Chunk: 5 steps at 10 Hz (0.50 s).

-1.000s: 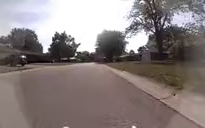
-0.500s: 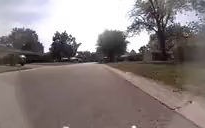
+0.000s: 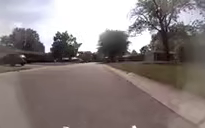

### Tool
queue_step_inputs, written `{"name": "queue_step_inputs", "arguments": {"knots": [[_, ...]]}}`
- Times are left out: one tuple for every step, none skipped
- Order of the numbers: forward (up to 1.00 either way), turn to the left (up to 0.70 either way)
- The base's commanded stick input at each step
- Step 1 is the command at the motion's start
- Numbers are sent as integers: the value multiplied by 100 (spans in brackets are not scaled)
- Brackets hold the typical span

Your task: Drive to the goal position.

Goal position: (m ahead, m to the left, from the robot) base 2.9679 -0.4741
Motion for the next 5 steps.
{"name": "queue_step_inputs", "arguments": {"knots": [[69,3],[69,3],[69,3],[69,3],[69,3]]}}
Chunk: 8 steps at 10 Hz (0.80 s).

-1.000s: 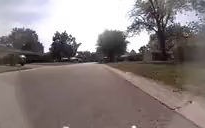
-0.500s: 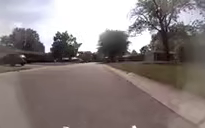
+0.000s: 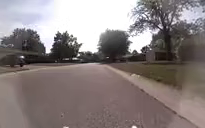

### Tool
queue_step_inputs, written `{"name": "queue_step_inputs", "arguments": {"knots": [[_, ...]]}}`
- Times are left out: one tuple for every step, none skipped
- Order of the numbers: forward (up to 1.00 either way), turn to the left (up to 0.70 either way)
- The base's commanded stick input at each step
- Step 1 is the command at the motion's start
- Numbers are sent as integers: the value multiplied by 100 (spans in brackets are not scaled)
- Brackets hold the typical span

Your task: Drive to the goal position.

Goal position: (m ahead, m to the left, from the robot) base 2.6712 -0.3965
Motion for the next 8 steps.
{"name": "queue_step_inputs", "arguments": {"knots": [[69,3],[69,3],[69,3],[69,3],[69,3],[69,3],[69,3],[69,3]]}}
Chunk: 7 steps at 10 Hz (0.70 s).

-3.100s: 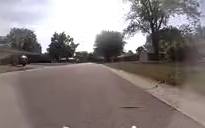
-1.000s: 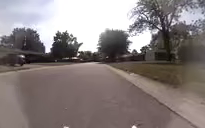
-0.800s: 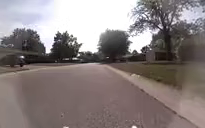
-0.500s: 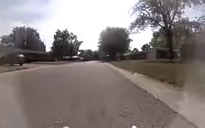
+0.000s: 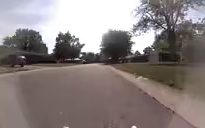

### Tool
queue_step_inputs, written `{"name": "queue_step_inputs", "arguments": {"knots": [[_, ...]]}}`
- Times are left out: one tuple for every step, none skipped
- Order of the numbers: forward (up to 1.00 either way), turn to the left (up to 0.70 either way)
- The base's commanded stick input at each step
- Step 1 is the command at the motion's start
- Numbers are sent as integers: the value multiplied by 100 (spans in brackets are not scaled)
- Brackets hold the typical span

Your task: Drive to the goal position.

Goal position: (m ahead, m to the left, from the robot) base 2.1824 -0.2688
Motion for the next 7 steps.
{"name": "queue_step_inputs", "arguments": {"knots": [[69,3],[69,3],[69,3],[69,3],[69,3],[69,3],[69,3]]}}
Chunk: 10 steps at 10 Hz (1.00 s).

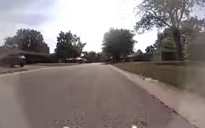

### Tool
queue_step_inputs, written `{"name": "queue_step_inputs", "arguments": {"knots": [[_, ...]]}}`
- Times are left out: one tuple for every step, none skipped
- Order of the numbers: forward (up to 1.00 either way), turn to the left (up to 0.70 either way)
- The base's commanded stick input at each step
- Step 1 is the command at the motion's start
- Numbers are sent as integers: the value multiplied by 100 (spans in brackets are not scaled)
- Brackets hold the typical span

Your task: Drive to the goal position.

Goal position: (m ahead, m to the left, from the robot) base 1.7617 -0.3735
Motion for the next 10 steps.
{"name": "queue_step_inputs", "arguments": {"knots": [[69,3],[69,3],[69,3],[69,3],[69,3],[69,0],[69,-5],[69,-11],[69,-18],[69,-28]]}}
